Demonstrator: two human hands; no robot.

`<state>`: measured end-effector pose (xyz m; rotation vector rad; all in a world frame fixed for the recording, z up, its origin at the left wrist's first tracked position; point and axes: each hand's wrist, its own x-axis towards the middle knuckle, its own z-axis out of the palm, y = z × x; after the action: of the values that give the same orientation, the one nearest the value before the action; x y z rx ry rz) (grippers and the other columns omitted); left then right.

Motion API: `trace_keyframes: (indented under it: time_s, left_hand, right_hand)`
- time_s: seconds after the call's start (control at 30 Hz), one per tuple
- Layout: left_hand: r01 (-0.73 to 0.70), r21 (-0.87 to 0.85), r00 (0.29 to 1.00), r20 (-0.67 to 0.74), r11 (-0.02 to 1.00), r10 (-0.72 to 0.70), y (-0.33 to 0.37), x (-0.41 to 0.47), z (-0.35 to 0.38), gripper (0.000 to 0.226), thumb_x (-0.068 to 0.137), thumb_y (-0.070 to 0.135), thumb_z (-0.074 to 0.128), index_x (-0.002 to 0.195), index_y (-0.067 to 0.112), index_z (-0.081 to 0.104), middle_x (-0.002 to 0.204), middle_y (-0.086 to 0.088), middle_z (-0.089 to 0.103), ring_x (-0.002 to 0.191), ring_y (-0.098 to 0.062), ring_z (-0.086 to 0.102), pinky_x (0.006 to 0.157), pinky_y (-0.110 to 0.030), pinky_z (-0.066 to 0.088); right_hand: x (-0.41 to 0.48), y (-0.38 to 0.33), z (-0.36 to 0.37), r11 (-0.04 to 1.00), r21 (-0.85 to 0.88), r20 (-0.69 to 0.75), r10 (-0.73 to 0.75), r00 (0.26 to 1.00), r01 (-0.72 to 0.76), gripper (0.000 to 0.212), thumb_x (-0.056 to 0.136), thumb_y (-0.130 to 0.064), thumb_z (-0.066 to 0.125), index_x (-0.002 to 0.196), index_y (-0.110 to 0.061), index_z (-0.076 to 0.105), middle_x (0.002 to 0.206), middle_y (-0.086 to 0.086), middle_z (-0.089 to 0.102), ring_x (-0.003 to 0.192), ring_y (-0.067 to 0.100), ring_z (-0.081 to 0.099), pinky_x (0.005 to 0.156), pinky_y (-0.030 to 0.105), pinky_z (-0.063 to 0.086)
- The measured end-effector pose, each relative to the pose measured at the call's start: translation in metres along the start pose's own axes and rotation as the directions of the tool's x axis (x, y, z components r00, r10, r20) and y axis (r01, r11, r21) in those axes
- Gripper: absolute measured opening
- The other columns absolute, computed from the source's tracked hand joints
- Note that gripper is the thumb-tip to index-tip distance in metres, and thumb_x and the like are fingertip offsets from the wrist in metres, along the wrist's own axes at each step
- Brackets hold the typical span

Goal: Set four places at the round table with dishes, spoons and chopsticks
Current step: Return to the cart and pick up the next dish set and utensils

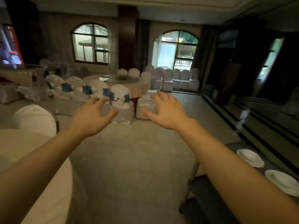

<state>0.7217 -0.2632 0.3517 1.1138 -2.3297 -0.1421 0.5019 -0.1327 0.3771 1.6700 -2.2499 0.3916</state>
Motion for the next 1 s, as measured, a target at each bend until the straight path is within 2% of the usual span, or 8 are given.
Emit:
trace_keyframes:
  time_s: [0.2, 0.43, 0.57, 0.73, 0.87, 1.0]
  left_hand:
    - [-0.230, -0.094, 0.965, 0.109, 0.969, 0.239, 0.127, 0.071, 0.103, 0.074, 0.092, 0.069, 0.040, 0.148, 0.022, 0.044, 0.152, -0.012, 0.045, 0.135, -0.034, 0.046, 0.106, -0.047, 0.042]
    - [-0.426, -0.199, 0.860, 0.215, 0.882, 0.464, 0.273, 0.132, 0.210, 0.073, 0.091, 0.069, 0.043, 0.147, 0.021, 0.045, 0.148, -0.012, 0.050, 0.132, -0.034, 0.050, 0.105, -0.046, 0.044]
    - [-0.456, -0.276, 0.801, 0.287, 0.846, 0.525, 0.346, 0.143, 0.274, 0.077, 0.087, 0.071, 0.040, 0.147, 0.023, 0.045, 0.147, -0.012, 0.050, 0.132, -0.034, 0.050, 0.106, -0.046, 0.043]
    - [-0.467, -0.367, 0.706, 0.392, 0.804, 0.589, 0.413, 0.146, 0.347, 0.068, 0.095, 0.062, 0.045, 0.151, 0.023, 0.039, 0.154, -0.011, 0.044, 0.139, -0.032, 0.043, 0.112, -0.046, 0.038]
    - [-0.463, -0.412, 0.638, 0.461, 0.785, 0.617, 0.443, 0.154, 0.400, 0.068, 0.095, 0.061, 0.046, 0.151, 0.022, 0.039, 0.155, -0.009, 0.041, 0.140, -0.031, 0.041, 0.112, -0.045, 0.037]
    - [-0.468, -0.434, 0.575, 0.512, 0.770, 0.638, 0.459, 0.168, 0.460, 0.066, 0.097, 0.058, 0.046, 0.151, 0.020, 0.040, 0.155, -0.011, 0.041, 0.138, -0.031, 0.043, 0.109, -0.043, 0.038]
  right_hand:
    - [-0.036, 0.158, 0.001, 0.953, -0.077, 0.016, 0.294, 0.956, -0.292, 0.078, 0.093, -0.068, 0.043, 0.155, -0.024, 0.030, 0.164, 0.008, 0.023, 0.149, 0.029, 0.021, 0.119, 0.045, 0.020]
    - [-0.090, 0.320, -0.007, 0.801, -0.142, -0.033, 0.584, 0.811, -0.582, 0.080, 0.091, -0.072, 0.038, 0.152, -0.021, 0.034, 0.158, 0.008, 0.035, 0.143, 0.033, 0.032, 0.113, 0.051, 0.032]
    - [-0.124, 0.382, 0.003, 0.709, -0.150, -0.037, 0.692, 0.721, -0.689, 0.078, 0.092, -0.070, 0.040, 0.151, -0.020, 0.036, 0.155, 0.008, 0.040, 0.139, 0.033, 0.037, 0.110, 0.049, 0.036]
    - [-0.157, 0.432, 0.026, 0.578, -0.117, -0.029, 0.811, 0.585, -0.807, 0.076, 0.092, -0.069, 0.041, 0.150, -0.020, 0.037, 0.153, 0.006, 0.042, 0.138, 0.031, 0.039, 0.109, 0.046, 0.037]
    - [-0.170, 0.463, 0.061, 0.500, -0.079, 0.003, 0.865, 0.501, -0.862, 0.071, 0.095, -0.065, 0.042, 0.150, -0.020, 0.039, 0.152, 0.006, 0.044, 0.136, 0.030, 0.043, 0.107, 0.047, 0.041]
    - [-0.171, 0.488, 0.110, 0.397, -0.076, 0.009, 0.918, 0.398, -0.915, 0.059, 0.100, -0.056, 0.039, 0.140, -0.014, 0.048, 0.140, 0.012, 0.055, 0.124, 0.033, 0.053, 0.098, 0.045, 0.045]
